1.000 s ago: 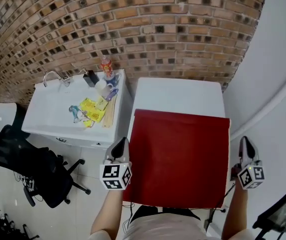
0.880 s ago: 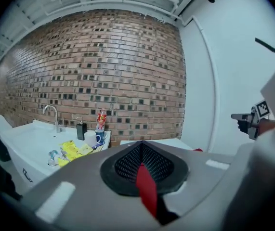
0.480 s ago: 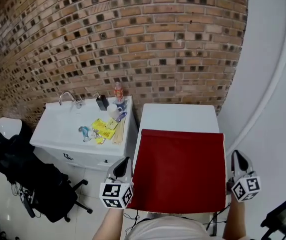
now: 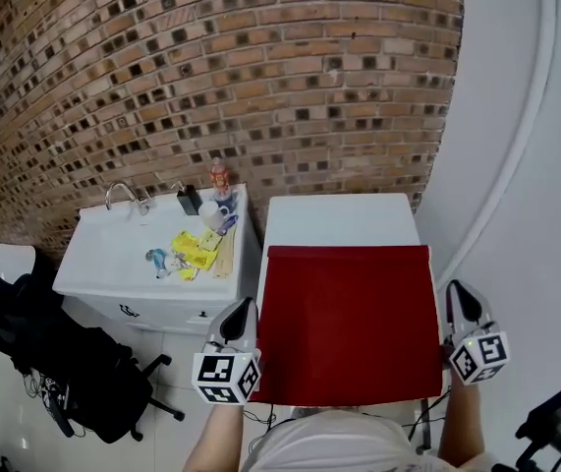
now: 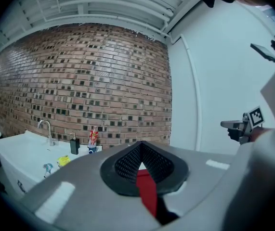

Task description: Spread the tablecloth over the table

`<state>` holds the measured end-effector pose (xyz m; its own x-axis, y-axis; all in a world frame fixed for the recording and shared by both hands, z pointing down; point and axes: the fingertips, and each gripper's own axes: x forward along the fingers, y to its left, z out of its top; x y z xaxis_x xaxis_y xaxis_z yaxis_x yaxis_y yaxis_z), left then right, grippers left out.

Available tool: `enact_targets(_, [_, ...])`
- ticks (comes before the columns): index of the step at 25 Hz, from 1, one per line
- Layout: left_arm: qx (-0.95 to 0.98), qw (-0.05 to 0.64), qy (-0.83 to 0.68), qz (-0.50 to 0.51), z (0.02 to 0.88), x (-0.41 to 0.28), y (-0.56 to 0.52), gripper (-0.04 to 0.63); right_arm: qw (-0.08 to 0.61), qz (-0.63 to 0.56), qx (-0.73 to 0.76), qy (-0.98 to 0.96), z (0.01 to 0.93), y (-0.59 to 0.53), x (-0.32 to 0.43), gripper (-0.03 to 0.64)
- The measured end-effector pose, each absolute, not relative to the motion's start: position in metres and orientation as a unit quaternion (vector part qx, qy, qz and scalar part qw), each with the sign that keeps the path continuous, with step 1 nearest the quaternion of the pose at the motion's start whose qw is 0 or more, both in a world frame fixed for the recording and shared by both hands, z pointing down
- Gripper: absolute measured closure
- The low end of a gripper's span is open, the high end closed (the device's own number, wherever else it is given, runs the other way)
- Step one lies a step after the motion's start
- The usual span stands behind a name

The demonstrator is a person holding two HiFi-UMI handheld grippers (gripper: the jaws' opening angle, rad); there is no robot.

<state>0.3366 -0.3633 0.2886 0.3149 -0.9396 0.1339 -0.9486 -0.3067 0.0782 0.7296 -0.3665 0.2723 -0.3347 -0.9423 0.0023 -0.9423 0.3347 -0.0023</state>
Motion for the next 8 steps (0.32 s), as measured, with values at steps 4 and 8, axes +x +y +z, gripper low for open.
enact_targets(4, [0.809,0.073,-0.583,0.031,0.287,0.333,-0.362,0.589,0.004,0.001,0.578,-0.816,0.271,-0.365,0.724,0.612])
enact_targets(8, [0.801,0.070,-0.594,0.028,0.284,0.320,-0.360,0.589,0.003,-0.004,0.563,-0.826,0.268,-0.377,0.707,0.612])
